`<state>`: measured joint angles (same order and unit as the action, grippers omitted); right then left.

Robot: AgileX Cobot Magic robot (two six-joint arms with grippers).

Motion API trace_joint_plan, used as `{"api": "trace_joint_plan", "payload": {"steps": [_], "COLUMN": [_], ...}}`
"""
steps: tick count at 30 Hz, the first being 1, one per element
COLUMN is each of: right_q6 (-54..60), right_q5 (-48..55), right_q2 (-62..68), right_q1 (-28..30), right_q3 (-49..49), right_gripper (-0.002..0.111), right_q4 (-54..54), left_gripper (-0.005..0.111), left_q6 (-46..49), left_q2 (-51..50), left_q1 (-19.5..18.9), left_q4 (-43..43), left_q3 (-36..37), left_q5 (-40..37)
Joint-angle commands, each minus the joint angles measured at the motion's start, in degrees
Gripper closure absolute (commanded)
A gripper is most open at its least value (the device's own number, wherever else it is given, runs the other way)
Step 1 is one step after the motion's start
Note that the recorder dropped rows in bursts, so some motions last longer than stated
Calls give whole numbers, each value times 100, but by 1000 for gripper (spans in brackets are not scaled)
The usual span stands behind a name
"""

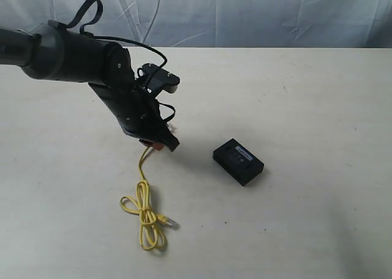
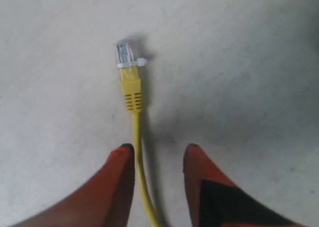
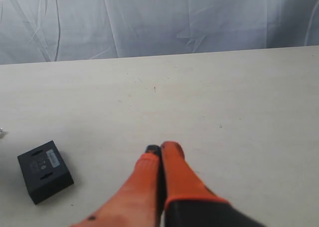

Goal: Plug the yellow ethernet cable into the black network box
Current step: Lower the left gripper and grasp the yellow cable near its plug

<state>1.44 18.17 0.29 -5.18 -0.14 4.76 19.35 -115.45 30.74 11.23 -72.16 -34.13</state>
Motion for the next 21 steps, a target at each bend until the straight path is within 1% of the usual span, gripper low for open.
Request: {"api": "trace_joint_plan", "payload": {"steps": [1, 11, 13, 15, 18, 19, 21], "right_q6": [3, 3, 3, 3, 3, 3, 3], "right_q5": [-54, -54, -54, -54, -54, -54, -54], "right_q2": [-29, -29, -29, -29, -29, -29, -29], "right_q1": [-16, -16, -16, -16, -16, -16, -16], "right_q3": [14, 14, 14, 14, 14, 14, 14], "right_gripper": [108, 108, 108, 108, 108, 108, 108], "right_q4": [-27, -27, -27, -27, -27, -27, -27], "left_gripper": [71, 71, 73, 79, 102, 106, 106], "left_q6": [35, 35, 35, 35, 253, 341, 390], "left_q2": [-123, -388, -411, -424, -424, -424, -424], "left_q1": [21, 21, 21, 21, 21, 21, 21], "left_q4": [-357, -439, -439, -439, -444, -472, -472], "left_q3": [-46, -46, -46, -46, -46, -46, -46], "left_q5": [299, 459, 459, 403, 222, 128, -52]}}
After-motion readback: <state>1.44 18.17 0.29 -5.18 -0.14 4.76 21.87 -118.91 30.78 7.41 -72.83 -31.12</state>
